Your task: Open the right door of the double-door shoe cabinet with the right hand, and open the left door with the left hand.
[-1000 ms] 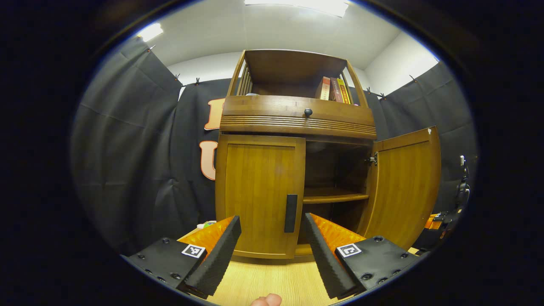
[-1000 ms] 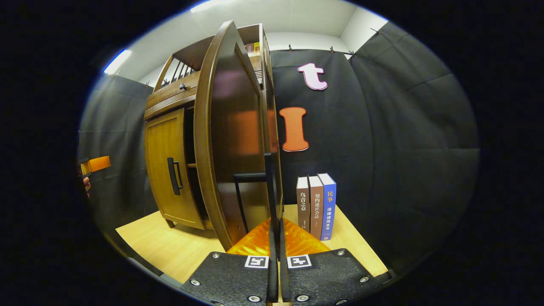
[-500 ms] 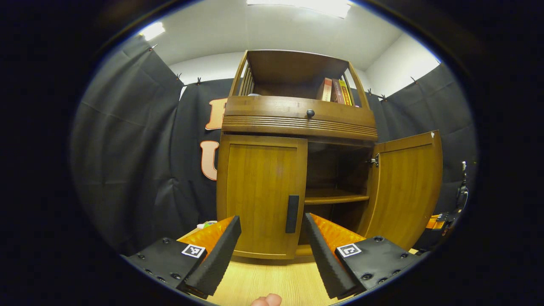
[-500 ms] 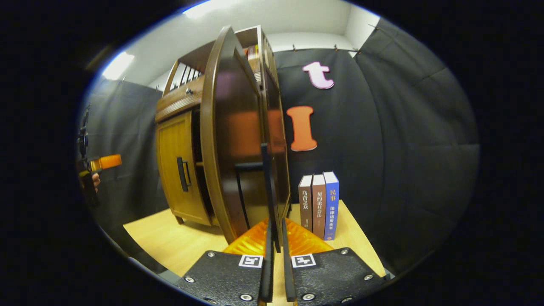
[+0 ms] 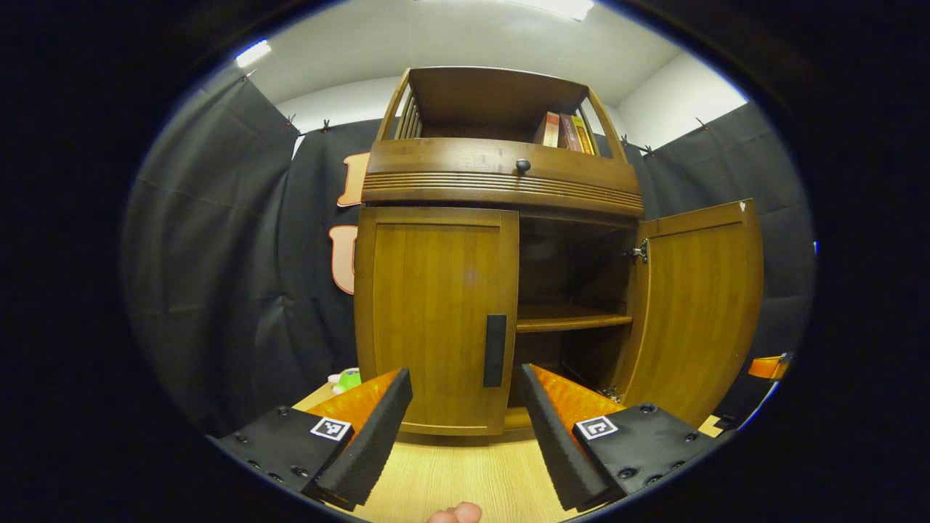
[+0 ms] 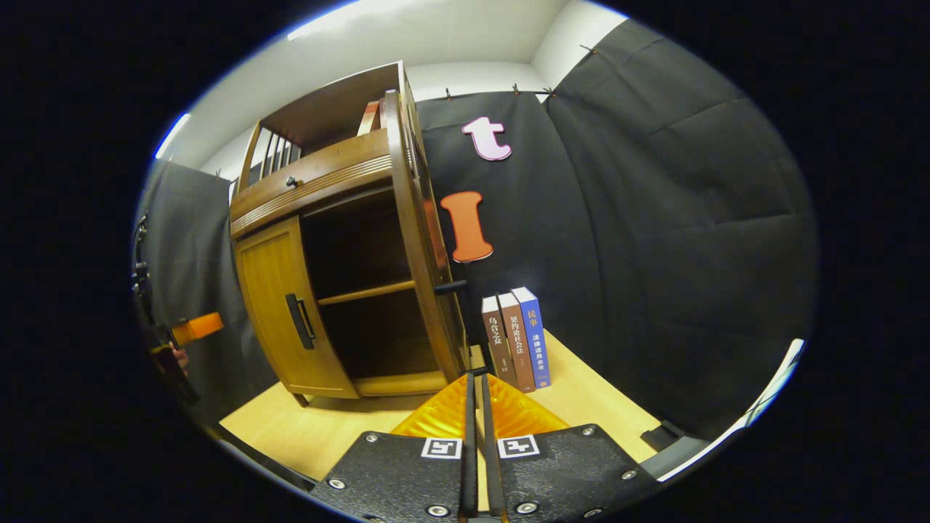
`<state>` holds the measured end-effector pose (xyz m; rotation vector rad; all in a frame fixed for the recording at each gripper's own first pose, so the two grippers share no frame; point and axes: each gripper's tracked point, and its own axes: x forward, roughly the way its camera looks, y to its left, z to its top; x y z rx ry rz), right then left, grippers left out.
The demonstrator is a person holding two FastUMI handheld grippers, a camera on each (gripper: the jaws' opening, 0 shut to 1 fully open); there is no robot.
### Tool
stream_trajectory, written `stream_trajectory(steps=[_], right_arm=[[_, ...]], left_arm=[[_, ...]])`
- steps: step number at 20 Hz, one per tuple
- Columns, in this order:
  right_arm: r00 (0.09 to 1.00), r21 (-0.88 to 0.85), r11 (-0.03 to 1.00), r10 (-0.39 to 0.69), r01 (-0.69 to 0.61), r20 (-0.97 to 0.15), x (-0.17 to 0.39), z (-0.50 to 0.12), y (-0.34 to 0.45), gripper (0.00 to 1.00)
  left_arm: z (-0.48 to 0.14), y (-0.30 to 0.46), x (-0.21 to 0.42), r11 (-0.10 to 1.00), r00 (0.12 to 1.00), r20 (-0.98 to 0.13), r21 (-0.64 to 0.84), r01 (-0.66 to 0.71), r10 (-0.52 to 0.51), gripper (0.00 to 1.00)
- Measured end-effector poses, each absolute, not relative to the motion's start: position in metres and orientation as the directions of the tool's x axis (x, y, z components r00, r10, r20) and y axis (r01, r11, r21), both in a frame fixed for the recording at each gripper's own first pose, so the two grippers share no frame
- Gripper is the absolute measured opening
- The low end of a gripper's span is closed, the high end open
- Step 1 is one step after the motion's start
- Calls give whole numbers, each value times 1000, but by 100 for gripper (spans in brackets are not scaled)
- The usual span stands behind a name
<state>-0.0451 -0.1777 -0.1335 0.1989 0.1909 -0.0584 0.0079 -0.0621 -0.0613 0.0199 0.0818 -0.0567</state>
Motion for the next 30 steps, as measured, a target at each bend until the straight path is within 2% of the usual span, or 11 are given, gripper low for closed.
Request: stream_trajectory(steps=[1, 2, 6, 9, 10, 16, 20, 23, 26, 29, 30], right_arm=[[985, 198, 978, -35, 69, -169, -45, -124, -165, 18], [988, 192, 980, -22, 51, -152, -45, -116, -152, 3], [990, 104, 994, 42, -28, -133, -45, -102, -96, 5], [989, 87, 994, 74, -63, -129, -45, -99, -68, 8], [988, 91, 993, 89, -77, -129, -46, -100, -62, 24], [987, 100, 995, 26, -11, -156, -52, -112, -80, 88], [986, 92, 995, -11, 27, -167, -57, -119, -92, 88], [986, 97, 995, -12, 28, -164, -53, -120, -89, 88], [988, 97, 995, 6, 9, -156, -51, -119, -81, 88], [986, 80, 997, 7, 7, -166, -47, -122, -79, 88], [985, 80, 997, 9, 5, -170, -47, -124, -79, 88]], left_arm=[[-61, -65, 18, 997, 995, -79, 23, 68, -66, 94], [-62, -68, 27, 996, 994, -75, 24, 84, -82, 95], [-52, -80, 73, 993, 993, -19, 23, 114, -113, 95], [-66, -91, 106, 990, 991, -29, 37, 134, -133, 95], [-74, -95, 117, 990, 990, -43, 39, 136, -134, 95], [-112, -94, 170, 994, 992, -101, 60, 86, -80, 96], [-125, -104, 195, 992, 990, -96, 58, 111, -105, 97], [-139, -101, 211, 995, 990, -117, 50, 81, -75, 99], [-149, -96, 222, 996, 989, -132, 55, 68, -60, 95], [-145, -101, 221, 992, 990, -100, 59, 110, -104, 91], [-144, -102, 221, 991, 988, -99, 56, 121, -115, 86]])
